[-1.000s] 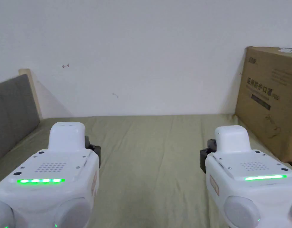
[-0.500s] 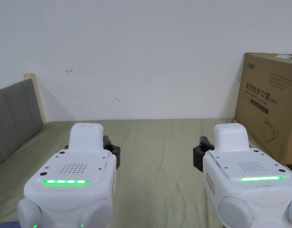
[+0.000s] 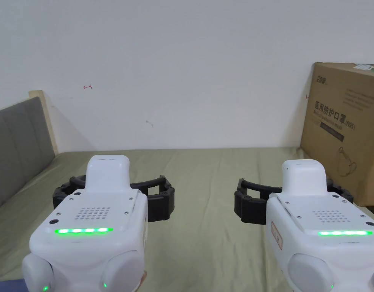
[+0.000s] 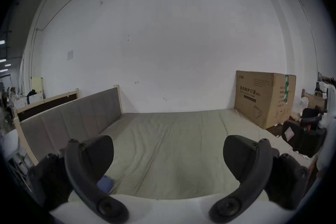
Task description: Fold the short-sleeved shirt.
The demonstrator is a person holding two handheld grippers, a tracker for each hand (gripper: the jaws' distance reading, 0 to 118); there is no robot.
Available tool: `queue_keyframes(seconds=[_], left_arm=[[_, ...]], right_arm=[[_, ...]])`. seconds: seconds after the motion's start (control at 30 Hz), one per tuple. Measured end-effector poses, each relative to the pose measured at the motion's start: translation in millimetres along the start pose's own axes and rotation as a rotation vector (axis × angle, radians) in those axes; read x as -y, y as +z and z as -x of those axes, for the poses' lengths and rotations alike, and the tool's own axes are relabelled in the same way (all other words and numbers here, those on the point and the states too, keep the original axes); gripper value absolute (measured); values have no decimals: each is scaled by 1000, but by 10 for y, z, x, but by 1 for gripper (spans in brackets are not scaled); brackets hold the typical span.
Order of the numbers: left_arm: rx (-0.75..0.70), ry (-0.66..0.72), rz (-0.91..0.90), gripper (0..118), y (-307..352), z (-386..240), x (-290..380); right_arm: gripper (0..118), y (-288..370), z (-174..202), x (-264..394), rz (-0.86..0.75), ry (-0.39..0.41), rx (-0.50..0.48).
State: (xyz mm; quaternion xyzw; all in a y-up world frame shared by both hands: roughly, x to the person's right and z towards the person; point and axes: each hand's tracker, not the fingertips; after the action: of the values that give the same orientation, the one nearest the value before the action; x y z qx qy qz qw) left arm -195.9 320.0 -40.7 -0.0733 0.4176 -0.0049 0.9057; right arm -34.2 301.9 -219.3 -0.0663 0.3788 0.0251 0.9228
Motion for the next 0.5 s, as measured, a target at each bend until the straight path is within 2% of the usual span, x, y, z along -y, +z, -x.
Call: queue_keyframes(seconds=[0.13,0.23,0.37,0.5], left_arm=[[31,-10,20,118,5,-2,31],[-10,-19,24,118,11,-29,57],[-55,21,146,118,-49,-25,21],[41,38,155,118,-84,12,34]], right_arm=[[116,-21,3,2,5,-3,7],[116,-43,4,9,10,10,6],[116,-60,6,26,15,5,8],[116,-49,18,26,-3,16,20]])
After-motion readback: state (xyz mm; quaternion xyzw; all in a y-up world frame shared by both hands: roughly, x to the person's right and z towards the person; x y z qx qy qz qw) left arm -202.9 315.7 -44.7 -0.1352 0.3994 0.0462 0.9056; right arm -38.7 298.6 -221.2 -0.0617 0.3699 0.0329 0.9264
